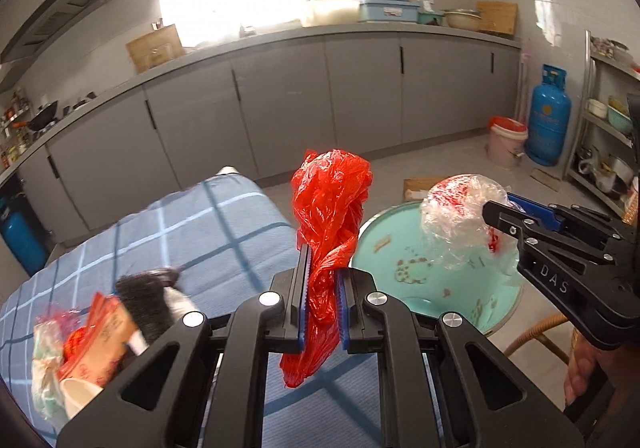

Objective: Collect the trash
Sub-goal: 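Carry both bags to the teal basin and open both tools to drop them, then move both tools back over the table toward the paper cup, then grasp the paper cup with the left tool while the right tool grasps the black mesh bundle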

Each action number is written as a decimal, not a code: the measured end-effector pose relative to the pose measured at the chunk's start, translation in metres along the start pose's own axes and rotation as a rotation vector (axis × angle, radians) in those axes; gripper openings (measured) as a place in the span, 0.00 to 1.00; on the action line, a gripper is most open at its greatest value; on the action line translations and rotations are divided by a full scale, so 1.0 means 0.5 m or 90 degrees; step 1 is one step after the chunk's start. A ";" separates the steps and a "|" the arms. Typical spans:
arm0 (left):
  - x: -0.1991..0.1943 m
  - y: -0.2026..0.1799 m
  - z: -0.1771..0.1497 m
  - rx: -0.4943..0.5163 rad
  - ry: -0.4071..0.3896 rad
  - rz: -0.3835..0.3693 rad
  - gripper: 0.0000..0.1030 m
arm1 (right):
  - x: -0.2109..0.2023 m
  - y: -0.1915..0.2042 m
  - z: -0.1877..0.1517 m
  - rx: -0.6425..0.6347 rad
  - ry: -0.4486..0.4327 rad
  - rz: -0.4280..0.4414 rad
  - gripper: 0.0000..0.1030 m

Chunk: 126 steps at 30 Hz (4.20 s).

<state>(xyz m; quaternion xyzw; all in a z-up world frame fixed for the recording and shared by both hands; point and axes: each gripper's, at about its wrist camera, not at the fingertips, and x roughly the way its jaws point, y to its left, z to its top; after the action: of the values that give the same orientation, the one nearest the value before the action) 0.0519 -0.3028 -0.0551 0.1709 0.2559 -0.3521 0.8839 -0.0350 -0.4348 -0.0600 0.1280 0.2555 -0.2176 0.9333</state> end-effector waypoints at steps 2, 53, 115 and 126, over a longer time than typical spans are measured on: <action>0.024 -0.018 0.002 0.004 0.009 -0.014 0.12 | 0.010 -0.014 -0.003 0.003 0.005 -0.008 0.20; -0.253 0.429 -0.299 -0.171 0.048 0.296 0.95 | -0.046 0.389 -0.062 -0.138 0.034 0.162 0.71; -0.200 0.449 -0.230 -0.171 -0.001 0.236 0.57 | 0.045 0.487 -0.076 -0.174 0.060 0.177 0.75; -0.173 0.500 -0.202 -0.200 -0.004 0.316 0.57 | 0.139 0.524 -0.051 -0.162 0.097 0.189 0.31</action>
<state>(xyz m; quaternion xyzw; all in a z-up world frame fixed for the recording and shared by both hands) 0.1420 -0.0345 -0.0567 0.0880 0.2552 -0.0819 0.9594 0.1316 -0.2208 -0.0847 0.0613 0.3287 -0.0335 0.9418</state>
